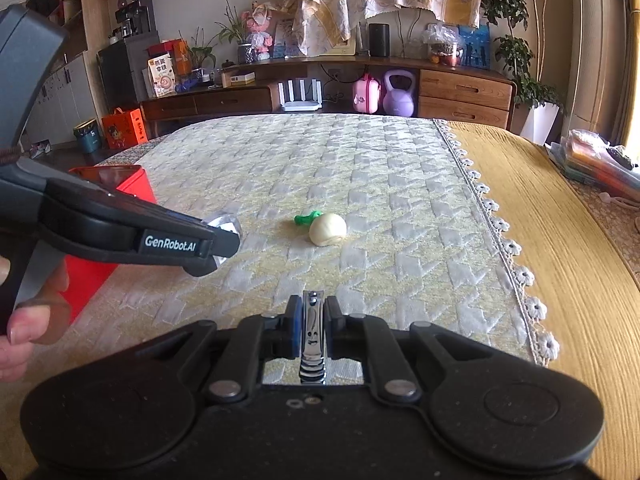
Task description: Organize rigid objects
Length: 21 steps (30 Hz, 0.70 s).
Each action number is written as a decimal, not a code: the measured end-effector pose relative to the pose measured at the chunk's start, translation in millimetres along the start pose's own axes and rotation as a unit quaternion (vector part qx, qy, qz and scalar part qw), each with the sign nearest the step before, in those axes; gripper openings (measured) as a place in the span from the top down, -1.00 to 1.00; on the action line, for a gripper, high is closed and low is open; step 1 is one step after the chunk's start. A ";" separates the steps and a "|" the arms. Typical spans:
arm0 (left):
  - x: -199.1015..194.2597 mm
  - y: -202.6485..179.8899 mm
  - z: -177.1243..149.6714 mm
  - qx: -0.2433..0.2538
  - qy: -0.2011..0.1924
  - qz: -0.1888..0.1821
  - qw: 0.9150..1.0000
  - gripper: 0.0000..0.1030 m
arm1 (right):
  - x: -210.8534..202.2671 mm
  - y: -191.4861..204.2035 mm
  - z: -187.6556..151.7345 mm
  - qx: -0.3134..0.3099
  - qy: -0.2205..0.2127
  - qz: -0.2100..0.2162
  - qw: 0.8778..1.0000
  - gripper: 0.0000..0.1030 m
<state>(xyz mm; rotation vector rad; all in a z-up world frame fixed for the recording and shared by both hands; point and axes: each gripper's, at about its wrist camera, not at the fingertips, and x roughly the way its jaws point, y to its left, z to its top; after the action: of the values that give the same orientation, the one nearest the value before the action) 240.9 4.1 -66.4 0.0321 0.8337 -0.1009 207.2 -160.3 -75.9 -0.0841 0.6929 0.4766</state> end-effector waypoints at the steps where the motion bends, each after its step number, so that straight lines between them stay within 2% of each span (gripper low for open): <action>1: -5.2 0.2 -2.3 0.001 -0.002 -0.001 1.000 0.70 | -5.6 1.2 1.2 -0.001 -0.003 0.003 1.000 0.80; 12: -76.1 24.6 -29.0 -0.014 -0.021 -0.001 1.000 0.70 | -57.4 32.3 12.1 -0.018 -0.012 0.045 0.999 0.79; 21: -119.9 58.2 -44.0 -0.037 -0.031 0.014 0.999 0.70 | -75.9 69.4 29.4 -0.033 -0.017 0.075 0.996 0.79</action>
<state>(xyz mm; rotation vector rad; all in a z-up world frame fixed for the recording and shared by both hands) 134.4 74.2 -7.8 -0.0293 0.7736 -0.0438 142.9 -121.7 0.3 -0.0863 0.6529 0.6441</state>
